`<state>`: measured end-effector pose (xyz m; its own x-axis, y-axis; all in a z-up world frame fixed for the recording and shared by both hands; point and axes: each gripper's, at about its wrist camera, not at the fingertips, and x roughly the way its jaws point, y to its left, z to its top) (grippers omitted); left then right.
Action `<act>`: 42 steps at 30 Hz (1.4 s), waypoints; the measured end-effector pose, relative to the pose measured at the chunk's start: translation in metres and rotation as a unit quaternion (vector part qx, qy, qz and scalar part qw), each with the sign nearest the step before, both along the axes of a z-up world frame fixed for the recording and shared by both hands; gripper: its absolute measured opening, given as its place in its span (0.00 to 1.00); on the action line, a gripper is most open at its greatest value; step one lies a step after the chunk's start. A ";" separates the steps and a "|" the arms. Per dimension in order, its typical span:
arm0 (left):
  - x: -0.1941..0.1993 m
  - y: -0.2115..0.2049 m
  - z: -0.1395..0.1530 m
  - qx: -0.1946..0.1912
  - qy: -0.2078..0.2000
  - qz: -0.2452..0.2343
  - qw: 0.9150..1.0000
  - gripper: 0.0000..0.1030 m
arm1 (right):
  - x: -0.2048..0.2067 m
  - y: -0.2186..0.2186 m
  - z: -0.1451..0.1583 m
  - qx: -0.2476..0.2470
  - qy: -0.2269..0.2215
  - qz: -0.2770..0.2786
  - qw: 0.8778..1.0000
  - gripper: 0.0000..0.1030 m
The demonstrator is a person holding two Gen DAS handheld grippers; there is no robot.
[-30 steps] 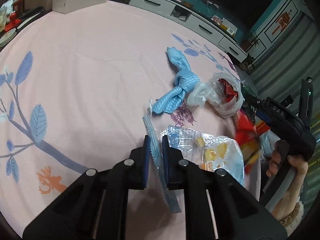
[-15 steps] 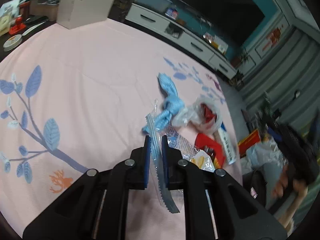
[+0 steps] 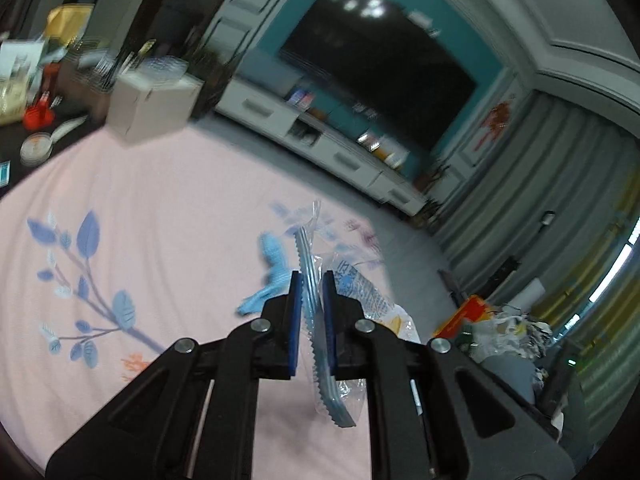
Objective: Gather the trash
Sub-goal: 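Carry the clear wrapper and green wafer bag over the black bin, then open both tools over the black bin to drop the wrappers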
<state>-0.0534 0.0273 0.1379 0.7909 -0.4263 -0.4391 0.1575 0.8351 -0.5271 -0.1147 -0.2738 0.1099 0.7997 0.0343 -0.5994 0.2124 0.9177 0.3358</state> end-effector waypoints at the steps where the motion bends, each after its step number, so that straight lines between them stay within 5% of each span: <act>1: -0.010 -0.007 0.012 -0.008 -0.018 -0.013 1.000 0.11 | -0.009 -0.002 0.009 0.001 -0.014 0.001 1.000 0.35; 7: -0.046 -0.052 0.047 -0.018 -0.071 -0.054 0.996 0.11 | -0.061 -0.024 0.044 -0.013 -0.064 -0.035 0.997 0.36; 14: -0.055 -0.134 0.050 -0.008 -0.072 -0.122 0.990 0.11 | -0.106 -0.076 0.048 0.007 -0.071 -0.127 0.989 0.36; 25: -0.050 -0.265 -0.010 0.078 -0.013 -0.198 0.977 0.11 | -0.113 -0.138 0.007 0.070 -0.030 -0.168 0.983 0.37; 42: -0.033 -0.370 -0.088 0.143 0.066 -0.265 0.951 0.11 | -0.097 -0.185 -0.058 0.146 0.064 -0.201 0.967 0.41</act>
